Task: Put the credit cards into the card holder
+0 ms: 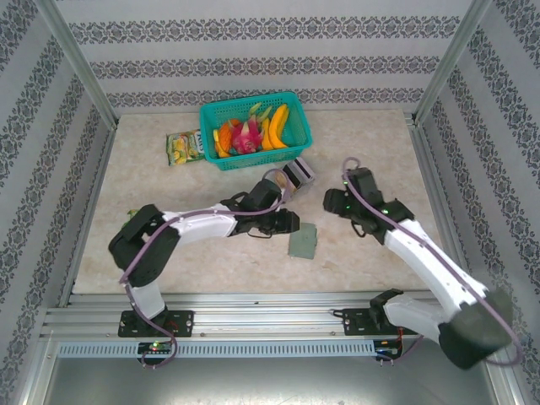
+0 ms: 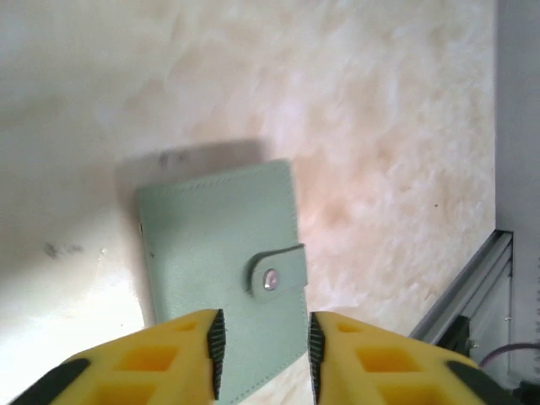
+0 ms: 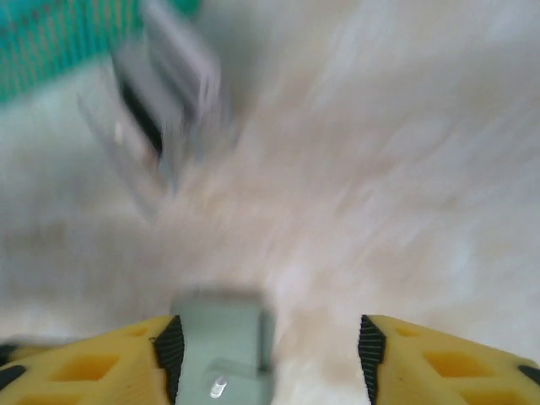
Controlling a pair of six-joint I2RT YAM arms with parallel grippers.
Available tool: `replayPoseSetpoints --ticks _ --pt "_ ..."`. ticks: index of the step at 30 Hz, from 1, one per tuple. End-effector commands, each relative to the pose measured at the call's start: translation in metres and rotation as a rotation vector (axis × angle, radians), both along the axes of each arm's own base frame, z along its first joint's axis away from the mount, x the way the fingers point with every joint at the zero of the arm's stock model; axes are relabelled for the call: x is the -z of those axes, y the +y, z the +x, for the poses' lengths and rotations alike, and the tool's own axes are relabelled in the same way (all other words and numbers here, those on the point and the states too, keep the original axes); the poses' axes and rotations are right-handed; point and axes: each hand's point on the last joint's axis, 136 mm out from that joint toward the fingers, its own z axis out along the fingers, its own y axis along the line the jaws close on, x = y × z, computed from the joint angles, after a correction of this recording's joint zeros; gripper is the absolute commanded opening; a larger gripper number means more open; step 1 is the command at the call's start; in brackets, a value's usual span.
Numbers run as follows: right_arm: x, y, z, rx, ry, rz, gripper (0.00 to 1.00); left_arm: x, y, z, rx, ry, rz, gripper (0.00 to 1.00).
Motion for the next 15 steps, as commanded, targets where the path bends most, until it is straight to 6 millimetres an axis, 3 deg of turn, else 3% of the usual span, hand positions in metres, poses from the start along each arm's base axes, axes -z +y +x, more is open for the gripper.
replayPoseSetpoints --ticks 1,5,7,9,12,15 --pt "-0.003 -0.061 0.019 0.157 -0.155 -0.265 0.75 -0.029 0.048 0.020 -0.068 -0.259 0.209 0.49" --pt "0.003 -0.090 0.037 0.165 -0.188 -0.478 0.84 -0.056 0.131 0.040 -0.243 -0.410 0.422 0.66" --pt "0.023 -0.103 0.050 0.175 -0.188 -0.564 0.85 -0.063 0.181 0.047 -0.366 -0.450 0.496 0.73" --pt "0.040 -0.105 0.061 0.160 -0.198 -0.584 0.85 -0.064 0.227 0.048 -0.474 -0.464 0.557 0.84" --pt "0.049 -0.093 0.073 0.093 -0.230 -0.555 0.86 -0.065 0.298 0.039 -0.645 -0.462 0.659 0.90" --pt "0.057 -0.087 0.087 0.065 -0.338 -0.509 0.86 -0.064 0.348 0.027 -0.793 -0.490 0.699 1.00"
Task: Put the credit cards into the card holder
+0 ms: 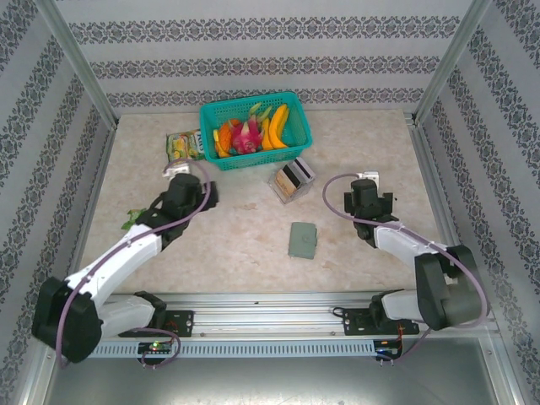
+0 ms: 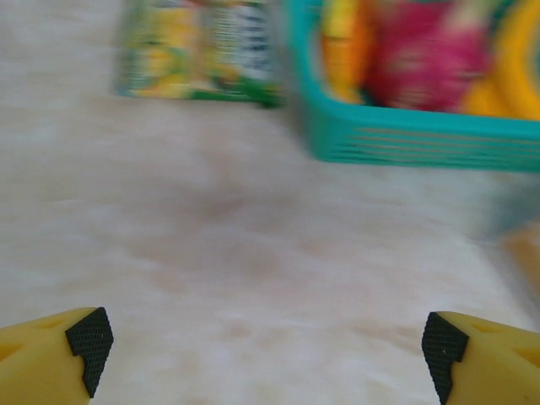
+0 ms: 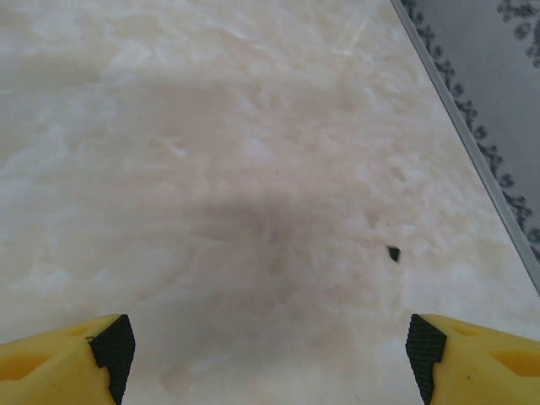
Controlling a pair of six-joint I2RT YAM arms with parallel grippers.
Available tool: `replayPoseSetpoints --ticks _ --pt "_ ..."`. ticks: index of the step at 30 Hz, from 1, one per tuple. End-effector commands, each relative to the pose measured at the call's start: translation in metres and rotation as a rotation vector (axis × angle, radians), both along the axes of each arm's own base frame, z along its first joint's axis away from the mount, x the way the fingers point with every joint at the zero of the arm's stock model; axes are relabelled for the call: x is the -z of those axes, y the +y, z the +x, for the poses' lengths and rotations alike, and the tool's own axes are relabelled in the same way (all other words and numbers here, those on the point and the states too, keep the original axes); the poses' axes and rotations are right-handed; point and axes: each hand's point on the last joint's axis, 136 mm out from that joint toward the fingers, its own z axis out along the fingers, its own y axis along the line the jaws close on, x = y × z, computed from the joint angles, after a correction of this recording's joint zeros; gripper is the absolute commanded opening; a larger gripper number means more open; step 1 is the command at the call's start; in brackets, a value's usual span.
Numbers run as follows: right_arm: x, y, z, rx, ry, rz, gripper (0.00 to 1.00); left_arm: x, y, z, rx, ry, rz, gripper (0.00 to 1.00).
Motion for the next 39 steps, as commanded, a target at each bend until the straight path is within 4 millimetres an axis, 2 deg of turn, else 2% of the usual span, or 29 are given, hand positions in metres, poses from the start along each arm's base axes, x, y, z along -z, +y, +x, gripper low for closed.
replayPoseSetpoints --ticks 1,3,4,6,7,9,11,13,15,16,17,18,19,21,25,28,31,34,36,37,39 --pt "-0.032 0.009 0.033 -0.081 -0.203 -0.001 0.86 0.005 0.060 -0.018 -0.164 -0.025 0.122 1.00" --pt "-0.040 0.022 0.040 -0.172 -0.269 0.026 0.86 0.009 0.081 -0.024 -0.223 -0.043 0.134 1.00" --pt "-0.037 0.025 0.043 -0.190 -0.257 0.034 0.86 0.009 0.089 -0.025 -0.238 -0.051 0.152 1.00" --pt "-0.026 0.023 0.048 -0.199 -0.233 0.063 0.85 0.011 0.099 -0.024 -0.245 -0.066 0.187 1.00" --pt "-0.027 0.019 0.048 -0.183 -0.255 0.079 0.85 0.011 0.103 -0.023 -0.251 -0.076 0.198 1.00" --pt "-0.028 0.019 0.041 -0.225 -0.270 0.131 0.85 0.016 0.111 -0.022 -0.268 -0.083 0.202 1.00" --pt "-0.033 0.019 0.030 -0.239 -0.356 0.135 0.85 0.017 0.112 -0.019 -0.253 -0.094 0.215 1.00" --pt "-0.021 0.023 0.016 -0.274 -0.397 0.141 0.86 0.014 0.114 -0.012 -0.234 -0.133 0.264 1.00" --pt "-0.023 0.028 0.019 -0.310 -0.455 0.135 0.85 0.018 0.116 -0.008 -0.222 -0.149 0.295 1.00" --pt "-0.021 0.024 0.022 -0.279 -0.429 0.134 0.85 0.021 0.118 -0.006 -0.226 -0.150 0.297 1.00" --pt "-0.017 0.018 0.025 -0.234 -0.371 0.135 0.97 0.024 0.117 -0.003 -0.213 -0.154 0.295 1.00" --pt "-0.014 0.008 0.031 -0.174 -0.318 0.148 0.98 0.028 0.115 0.002 -0.189 -0.159 0.296 1.00" --pt "-0.018 0.001 0.039 -0.143 -0.342 0.166 0.98 0.030 0.113 0.006 -0.176 -0.170 0.298 1.00" --pt "-0.019 -0.010 0.037 -0.088 -0.365 0.166 0.98 0.034 0.108 0.015 -0.135 -0.202 0.309 1.00" --pt "-0.019 -0.011 0.036 -0.084 -0.362 0.161 0.98 0.045 0.090 0.035 -0.004 -0.246 0.342 1.00" --pt "-0.019 -0.011 0.036 -0.085 -0.358 0.161 0.98 0.051 0.074 0.050 0.097 -0.219 0.306 1.00" --pt "-0.019 -0.010 0.036 -0.086 -0.354 0.162 0.98 0.059 0.058 0.056 0.180 -0.277 0.283 1.00" --pt "-0.019 -0.010 0.036 -0.086 -0.352 0.162 0.98 0.074 0.059 0.056 0.175 -0.301 0.281 1.00" --pt "-0.019 -0.010 0.036 -0.086 -0.352 0.163 0.98 0.078 0.061 0.059 0.170 -0.238 0.268 1.00" --pt "-0.018 -0.010 0.036 -0.085 -0.351 0.163 0.98 0.079 0.073 0.064 0.106 -0.228 0.268 1.00" --pt "-0.019 -0.010 0.036 -0.086 -0.352 0.162 0.98 0.080 0.084 0.064 0.076 -0.209 0.224 1.00"
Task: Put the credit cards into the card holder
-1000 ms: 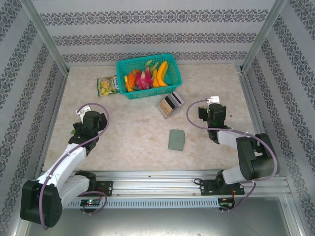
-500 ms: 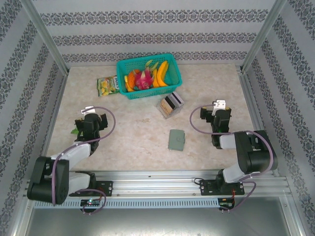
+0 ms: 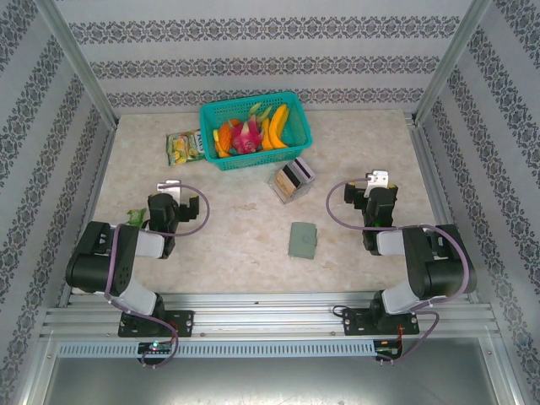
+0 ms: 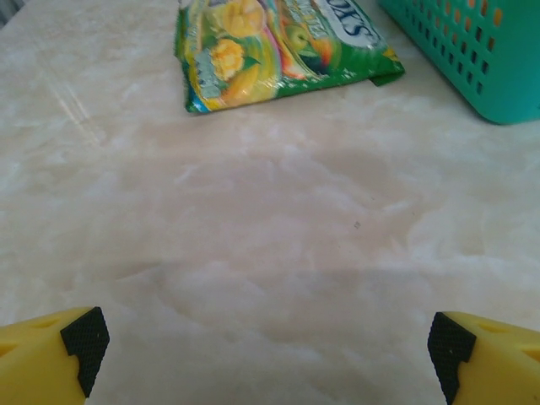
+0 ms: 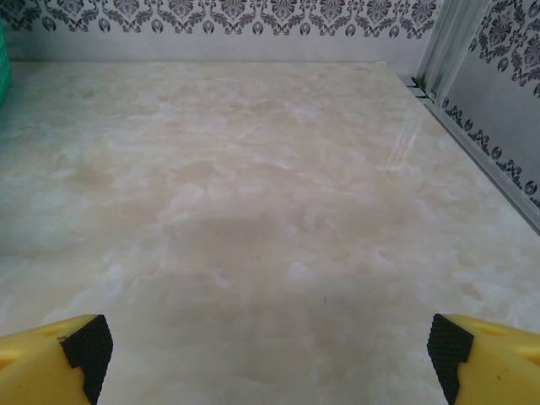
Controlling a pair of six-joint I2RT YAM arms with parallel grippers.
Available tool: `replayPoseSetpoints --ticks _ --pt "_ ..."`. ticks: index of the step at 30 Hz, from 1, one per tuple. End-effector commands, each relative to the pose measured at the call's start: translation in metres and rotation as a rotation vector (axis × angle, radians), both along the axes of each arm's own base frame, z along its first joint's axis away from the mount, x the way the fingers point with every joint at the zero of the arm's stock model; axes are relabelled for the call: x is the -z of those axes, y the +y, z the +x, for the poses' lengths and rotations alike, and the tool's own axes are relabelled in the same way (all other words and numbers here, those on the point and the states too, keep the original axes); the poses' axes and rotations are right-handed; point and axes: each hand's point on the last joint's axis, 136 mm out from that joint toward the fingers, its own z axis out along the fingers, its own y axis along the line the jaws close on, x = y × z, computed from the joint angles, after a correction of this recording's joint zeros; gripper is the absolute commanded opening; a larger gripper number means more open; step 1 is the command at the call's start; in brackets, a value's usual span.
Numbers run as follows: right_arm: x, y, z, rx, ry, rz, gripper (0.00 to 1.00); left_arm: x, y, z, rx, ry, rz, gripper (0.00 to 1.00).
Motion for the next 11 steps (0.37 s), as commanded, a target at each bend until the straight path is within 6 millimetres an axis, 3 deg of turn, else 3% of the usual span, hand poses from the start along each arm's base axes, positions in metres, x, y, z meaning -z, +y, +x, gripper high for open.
replayPoseSetpoints --ticks 1,11 --pt "-0.0081 -0.0030 0.0020 0.023 -0.027 0.015 0.98 -0.0193 0.0130 0.0133 -0.045 -0.071 -0.035 1.00" --pt "-0.0079 -0.0033 0.0022 0.023 -0.026 0.016 0.98 -0.0187 0.0099 0.0136 -0.028 -0.061 -0.037 1.00"
